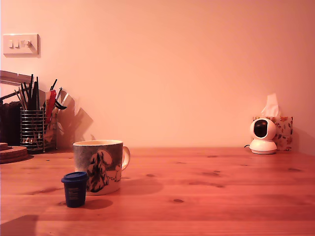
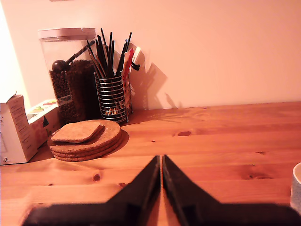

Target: Pick up the coffee capsules on the table and drop them inside the coffee cup

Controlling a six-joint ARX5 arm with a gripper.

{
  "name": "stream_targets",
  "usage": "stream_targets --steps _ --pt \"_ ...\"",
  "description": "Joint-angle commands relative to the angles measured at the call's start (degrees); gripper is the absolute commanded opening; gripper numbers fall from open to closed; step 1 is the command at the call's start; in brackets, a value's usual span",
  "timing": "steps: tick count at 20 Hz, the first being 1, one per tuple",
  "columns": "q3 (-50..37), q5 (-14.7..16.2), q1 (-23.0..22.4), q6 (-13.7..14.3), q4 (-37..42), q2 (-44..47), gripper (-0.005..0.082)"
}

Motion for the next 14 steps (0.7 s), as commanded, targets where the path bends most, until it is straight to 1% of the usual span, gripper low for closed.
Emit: stream_targets --steps 1,11,14 --pt "1.49 7.04 -1.07 -2.54 -7.45 -0.76 -0.0019" --pt "1.49 7.1 -1.07 -2.56 -6.99 -0.76 -0.0019" --pt "1.49 8.37 -1.07 -2.56 -7.02 -0.76 -0.0019"
